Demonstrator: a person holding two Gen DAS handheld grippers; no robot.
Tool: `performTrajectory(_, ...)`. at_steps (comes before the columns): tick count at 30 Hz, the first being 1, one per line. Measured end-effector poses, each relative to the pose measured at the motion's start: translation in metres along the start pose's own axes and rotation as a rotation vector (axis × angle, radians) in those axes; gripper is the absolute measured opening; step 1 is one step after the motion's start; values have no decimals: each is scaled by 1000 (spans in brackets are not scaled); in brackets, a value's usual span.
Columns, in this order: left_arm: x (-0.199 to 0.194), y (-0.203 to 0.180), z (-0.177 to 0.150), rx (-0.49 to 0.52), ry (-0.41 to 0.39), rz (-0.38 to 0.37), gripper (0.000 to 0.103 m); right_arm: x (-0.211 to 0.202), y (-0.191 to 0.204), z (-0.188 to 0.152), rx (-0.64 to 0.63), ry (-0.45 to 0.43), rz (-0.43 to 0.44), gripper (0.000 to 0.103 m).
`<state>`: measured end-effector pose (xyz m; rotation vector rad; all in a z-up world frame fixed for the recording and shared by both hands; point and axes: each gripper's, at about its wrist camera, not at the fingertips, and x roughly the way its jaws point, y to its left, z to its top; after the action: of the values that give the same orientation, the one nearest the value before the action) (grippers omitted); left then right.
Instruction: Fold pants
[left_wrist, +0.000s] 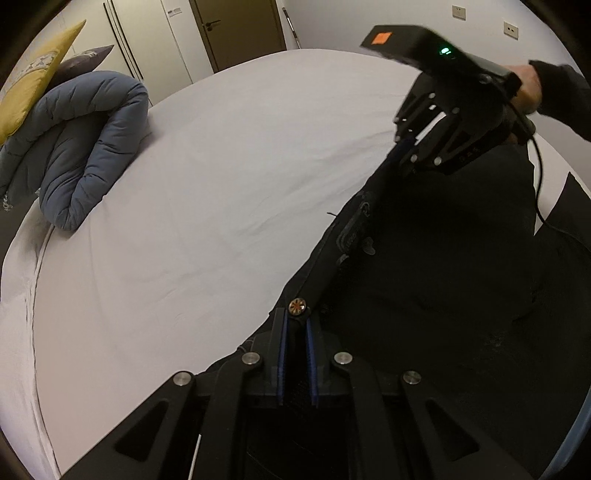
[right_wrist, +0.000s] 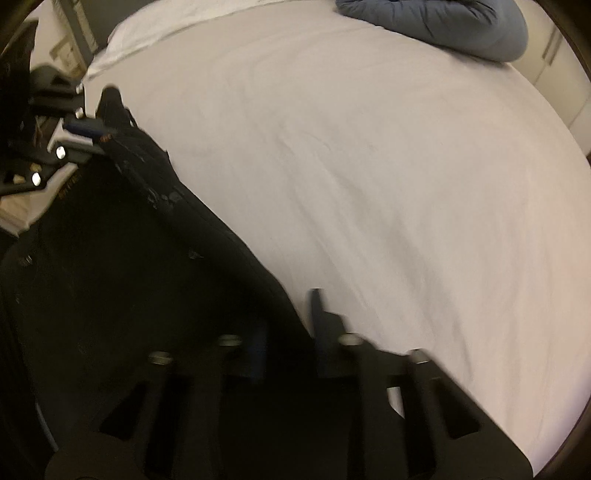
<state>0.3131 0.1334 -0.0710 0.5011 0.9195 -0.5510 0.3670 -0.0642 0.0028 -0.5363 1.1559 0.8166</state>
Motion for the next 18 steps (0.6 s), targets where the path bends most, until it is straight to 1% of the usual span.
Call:
performTrajectory(1,4,6,4,-5,-2,-1,9,-5,3,-1,10,-19,-6,5)
performTrajectory(3,1,2,1,-17,-6,-3,9,-11,13,-3,28,-48,-17,3)
performTrajectory(7,-5,0,1,-21,-18,-10,9,-27,45,-10,20,-105,-32,2)
performTrajectory(10,-19,-11,-7,-21,-30,-24,9,-33,76,-12,-10,-134,-16,2)
performTrajectory(12,-30,-20,-14,-11,-36,-40,9,-36,92,-17,-43,-140,6,2)
performTrajectory(15,-43,-38,-27,19,-31,-51,9,-32,130,-17,-96,-135,48,2)
performTrajectory(17,-49,-50,-37,40,-19,-53,8,-29,160,-23,-151,-114,51,2)
performTrajectory(18,-53,-56,-43,55,-17,-58,8,-30,173,-31,-187,-97,37,2)
